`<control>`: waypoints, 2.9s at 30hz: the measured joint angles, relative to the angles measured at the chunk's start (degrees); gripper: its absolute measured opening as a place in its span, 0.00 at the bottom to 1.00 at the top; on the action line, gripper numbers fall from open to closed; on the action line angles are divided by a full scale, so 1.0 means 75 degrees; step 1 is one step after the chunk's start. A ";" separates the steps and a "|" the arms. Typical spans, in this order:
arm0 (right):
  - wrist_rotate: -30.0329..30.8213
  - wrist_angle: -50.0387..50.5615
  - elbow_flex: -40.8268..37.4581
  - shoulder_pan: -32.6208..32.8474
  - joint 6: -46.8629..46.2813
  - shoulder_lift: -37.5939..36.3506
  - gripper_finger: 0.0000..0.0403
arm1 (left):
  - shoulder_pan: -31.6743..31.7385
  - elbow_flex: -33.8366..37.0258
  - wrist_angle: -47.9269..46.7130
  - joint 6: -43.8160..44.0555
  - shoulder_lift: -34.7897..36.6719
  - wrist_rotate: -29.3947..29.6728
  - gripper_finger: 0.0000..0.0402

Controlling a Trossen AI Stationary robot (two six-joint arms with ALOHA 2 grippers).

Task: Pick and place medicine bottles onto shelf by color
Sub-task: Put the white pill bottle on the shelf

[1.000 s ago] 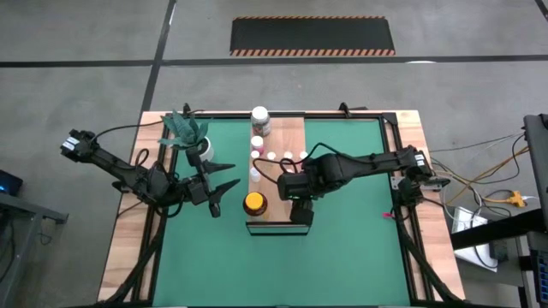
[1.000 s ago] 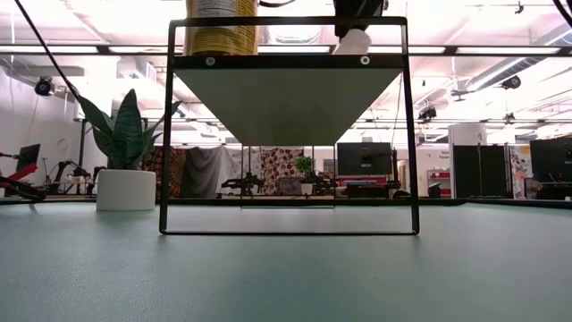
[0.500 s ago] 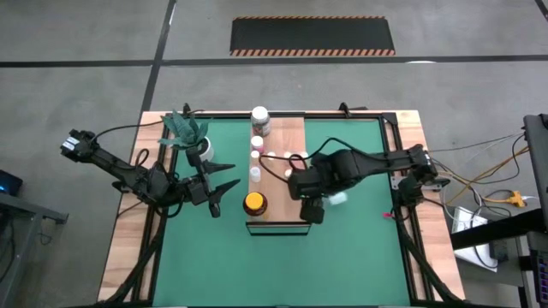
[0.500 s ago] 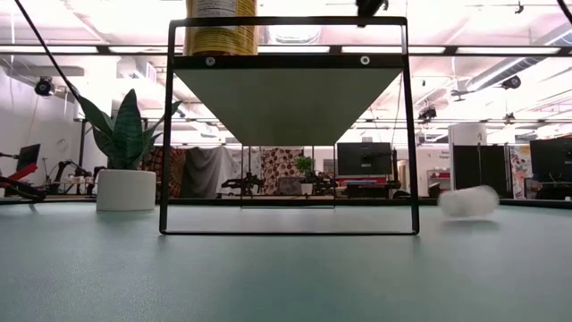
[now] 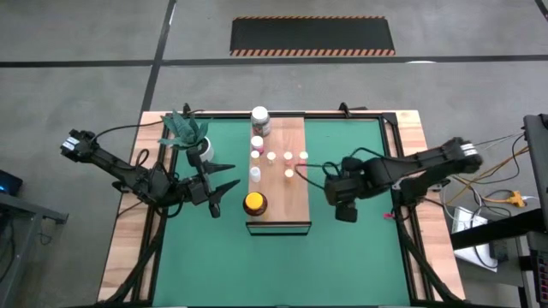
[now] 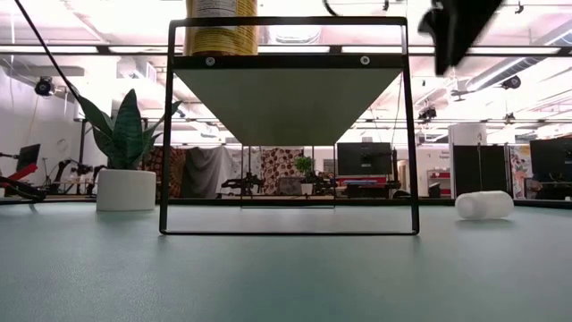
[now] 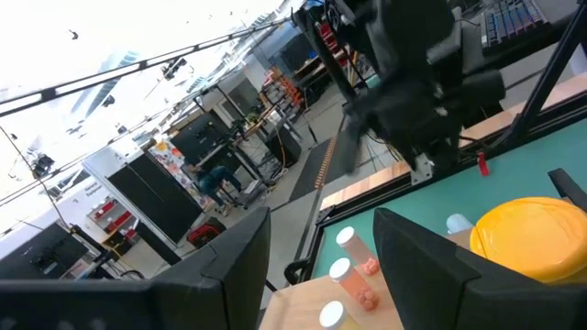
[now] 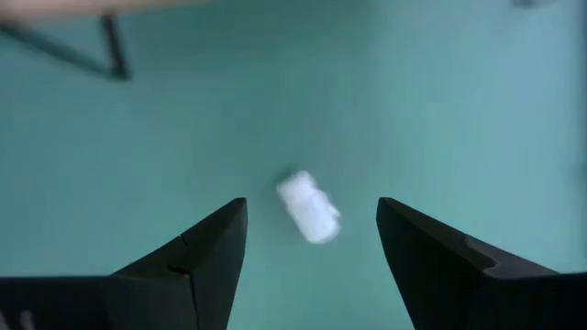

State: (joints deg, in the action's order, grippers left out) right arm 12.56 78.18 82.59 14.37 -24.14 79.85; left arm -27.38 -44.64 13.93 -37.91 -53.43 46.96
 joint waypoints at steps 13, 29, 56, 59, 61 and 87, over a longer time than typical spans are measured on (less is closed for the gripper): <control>-0.0470 -0.3286 -0.4408 -0.0175 0.0874 -0.1483 0.55 | 0.0000 0.0000 0.0003 0.0005 0.0000 -0.0002 0.44; 0.0126 -0.4439 -0.5249 -0.0322 0.1010 -0.0648 0.55 | -0.0003 0.0000 0.0009 0.0003 0.0000 -0.0003 0.44; 0.0258 -0.4669 -0.5346 0.0205 -0.0272 -0.1180 0.30 | -0.0002 -0.0007 0.0012 0.0012 0.0000 -0.0003 0.44; 0.1348 -0.4739 -0.5346 0.0534 -0.0995 -0.1819 0.30 | -0.0002 -0.0015 0.0127 0.0018 0.0000 -0.0003 0.44; 0.2106 -0.5029 -0.5346 0.0770 -0.1342 -0.2235 0.30 | 0.0000 -0.0017 0.0158 0.0023 0.0000 -0.0003 0.44; 0.2120 -1.9230 -0.8441 0.0912 0.3517 -0.0850 0.30 | -0.0002 -0.0015 0.0949 0.0615 -0.0003 -0.0046 0.44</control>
State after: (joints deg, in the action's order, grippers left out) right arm 28.46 -66.04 19.29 21.21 2.24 73.47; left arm -27.39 -44.75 21.05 -33.30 -53.45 46.61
